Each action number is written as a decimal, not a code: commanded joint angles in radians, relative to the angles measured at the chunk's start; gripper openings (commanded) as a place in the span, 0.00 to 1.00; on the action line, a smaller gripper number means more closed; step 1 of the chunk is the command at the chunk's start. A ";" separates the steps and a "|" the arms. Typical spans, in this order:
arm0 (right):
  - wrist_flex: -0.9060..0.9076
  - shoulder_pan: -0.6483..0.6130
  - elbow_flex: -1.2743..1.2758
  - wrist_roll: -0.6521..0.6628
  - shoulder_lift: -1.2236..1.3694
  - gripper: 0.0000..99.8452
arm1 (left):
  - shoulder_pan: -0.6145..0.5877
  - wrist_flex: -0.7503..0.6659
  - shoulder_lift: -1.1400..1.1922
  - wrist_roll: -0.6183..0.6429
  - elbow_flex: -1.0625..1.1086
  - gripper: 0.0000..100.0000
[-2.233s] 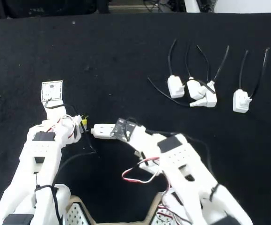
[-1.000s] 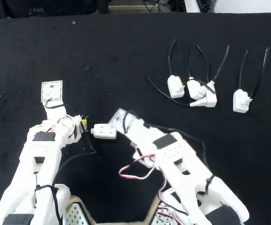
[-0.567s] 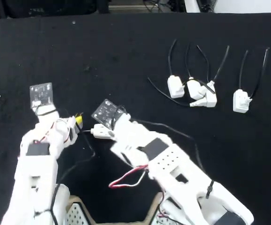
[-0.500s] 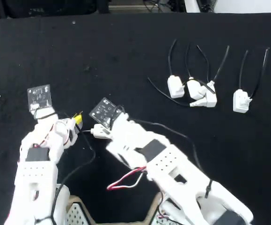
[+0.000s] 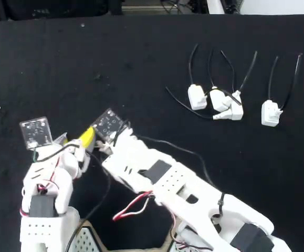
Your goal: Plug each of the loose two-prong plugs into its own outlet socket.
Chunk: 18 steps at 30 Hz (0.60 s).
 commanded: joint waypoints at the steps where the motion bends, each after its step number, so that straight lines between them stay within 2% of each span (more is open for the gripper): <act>1: -0.057 -0.055 0.010 -0.009 -0.048 0.01 | 0.065 0.040 -0.126 -0.006 0.010 0.26; 5: -0.046 -0.052 0.038 -0.006 -0.137 0.01 | 0.076 0.040 -0.094 -0.055 0.012 0.26; 10: 0.046 -0.052 0.082 -0.002 -0.343 0.01 | 0.071 0.040 -0.094 -0.057 0.016 0.26; 18: 0.046 -0.052 0.194 -0.002 -0.568 0.01 | 0.076 0.040 -0.094 -0.057 0.016 0.26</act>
